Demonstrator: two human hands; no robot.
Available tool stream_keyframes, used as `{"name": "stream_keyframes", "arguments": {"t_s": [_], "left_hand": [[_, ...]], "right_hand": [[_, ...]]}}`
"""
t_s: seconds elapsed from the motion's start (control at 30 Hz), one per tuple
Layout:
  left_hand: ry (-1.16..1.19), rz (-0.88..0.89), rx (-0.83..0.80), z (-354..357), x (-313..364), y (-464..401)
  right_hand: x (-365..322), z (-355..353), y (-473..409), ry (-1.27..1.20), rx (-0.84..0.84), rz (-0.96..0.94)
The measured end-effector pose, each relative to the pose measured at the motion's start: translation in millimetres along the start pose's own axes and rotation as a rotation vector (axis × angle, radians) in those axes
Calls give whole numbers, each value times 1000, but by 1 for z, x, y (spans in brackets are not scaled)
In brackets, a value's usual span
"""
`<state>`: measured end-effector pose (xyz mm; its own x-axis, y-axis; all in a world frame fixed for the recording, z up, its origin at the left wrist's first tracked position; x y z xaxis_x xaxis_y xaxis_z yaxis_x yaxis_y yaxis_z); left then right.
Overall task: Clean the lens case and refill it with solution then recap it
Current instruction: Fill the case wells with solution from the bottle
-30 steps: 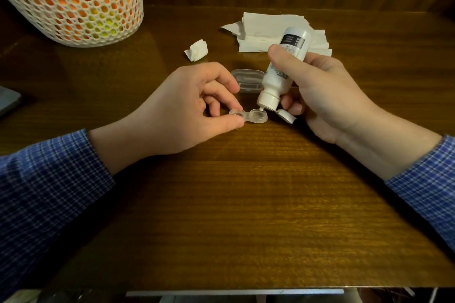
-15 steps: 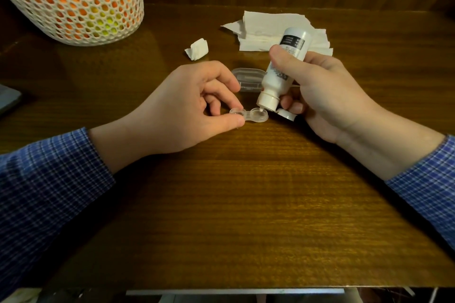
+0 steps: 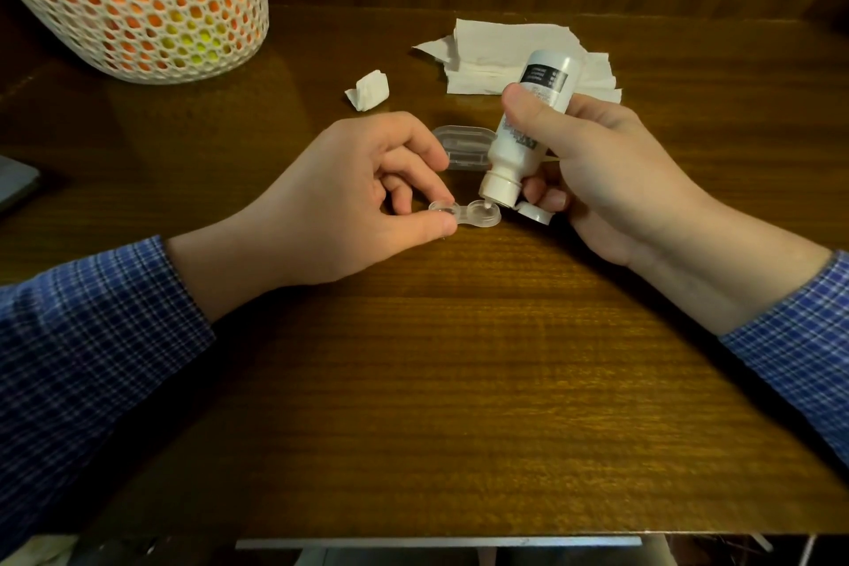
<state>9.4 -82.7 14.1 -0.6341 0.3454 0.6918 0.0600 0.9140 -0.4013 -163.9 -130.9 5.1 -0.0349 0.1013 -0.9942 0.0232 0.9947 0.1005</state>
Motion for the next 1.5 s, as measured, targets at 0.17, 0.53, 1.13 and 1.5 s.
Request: {"name": "stream_keyframes", "arguments": {"t_s": [0.17, 0.53, 1.13, 1.5], "left_hand": [[-2, 0, -2, 1, 0, 0], [-4, -2, -8, 1, 0, -1], [-2, 1, -3, 1, 0, -1], [7, 7, -5, 1, 0, -1]], "right_hand": [[0, 0, 0, -2, 0, 4], [0, 0, 0, -6, -2, 5], [0, -1, -1, -2, -11, 2], [0, -2, -2, -8, -7, -14]]}}
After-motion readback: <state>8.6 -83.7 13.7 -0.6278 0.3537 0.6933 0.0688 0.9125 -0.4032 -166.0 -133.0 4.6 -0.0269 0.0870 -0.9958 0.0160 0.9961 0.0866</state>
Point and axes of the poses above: each hand's wrist, its own y-axis away from the middle knuckle, its own z-axis out of the palm, x = y × z, the point moved 7 cm from there along -y, towards the middle knuckle, and after that the axes turned 15 degrees about x, right-handed, at the moved point
